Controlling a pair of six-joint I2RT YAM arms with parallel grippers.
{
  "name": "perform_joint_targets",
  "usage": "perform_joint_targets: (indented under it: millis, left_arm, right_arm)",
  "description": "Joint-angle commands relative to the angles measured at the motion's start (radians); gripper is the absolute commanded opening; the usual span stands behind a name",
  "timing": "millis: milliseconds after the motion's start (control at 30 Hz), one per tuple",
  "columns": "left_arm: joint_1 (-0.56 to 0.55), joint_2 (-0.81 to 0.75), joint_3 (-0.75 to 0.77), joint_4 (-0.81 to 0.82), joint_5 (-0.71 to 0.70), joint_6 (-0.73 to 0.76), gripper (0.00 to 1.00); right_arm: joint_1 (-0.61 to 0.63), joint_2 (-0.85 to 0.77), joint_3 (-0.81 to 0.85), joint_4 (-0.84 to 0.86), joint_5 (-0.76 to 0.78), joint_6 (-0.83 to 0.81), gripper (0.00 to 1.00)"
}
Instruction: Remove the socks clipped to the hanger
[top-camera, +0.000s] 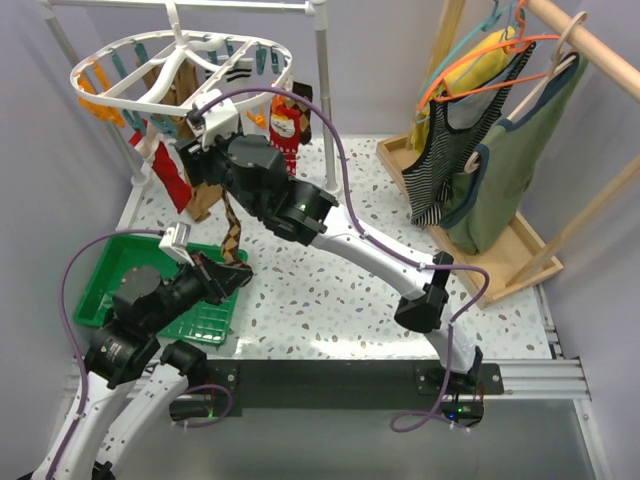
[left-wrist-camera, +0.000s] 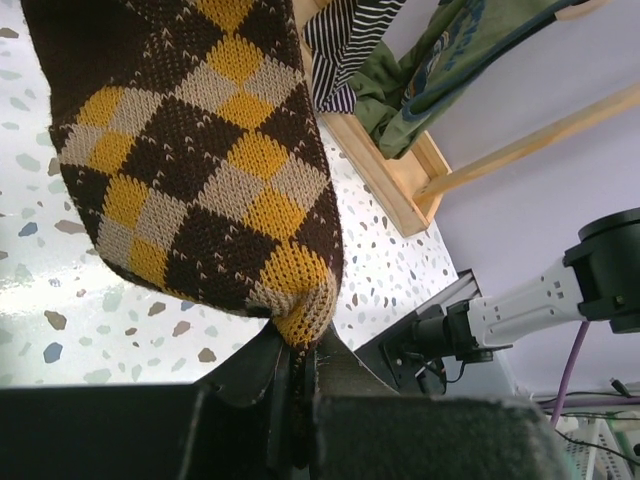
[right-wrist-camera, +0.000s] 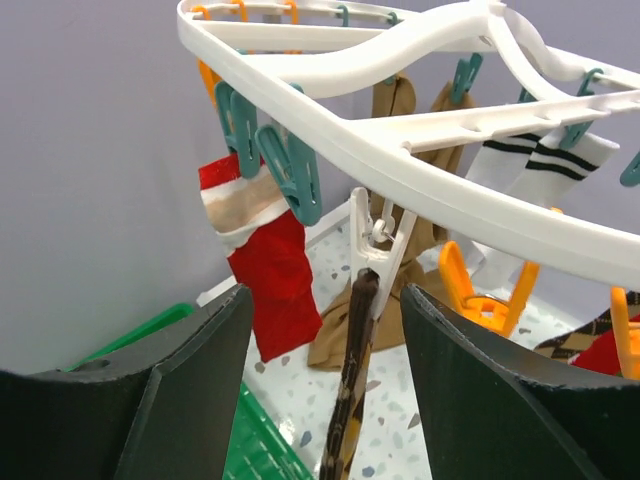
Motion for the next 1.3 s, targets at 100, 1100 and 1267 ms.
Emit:
perform_joint_targets:
  millis: [100, 1100, 1267]
  left_arm:
    - [0.003, 0.017, 0.042, 0.02, 0.049, 0.021, 0.0]
    - [0.003, -0.007, -0.015, -0.032, 0.014, 0.034, 0.0]
    - [0.003, -0.021, -0.021, -0.064, 0.0, 0.017, 0.0]
  right_arm:
    - [0.0, 0.039, 0.043, 0.175, 0.087, -0.107, 0.63]
    - [-0.045, 0.12, 0.092, 0.238, 0.129, -0.092, 0.0]
    - [-0.046, 0.115, 0.079, 0.22, 0.127, -0.07, 0.0]
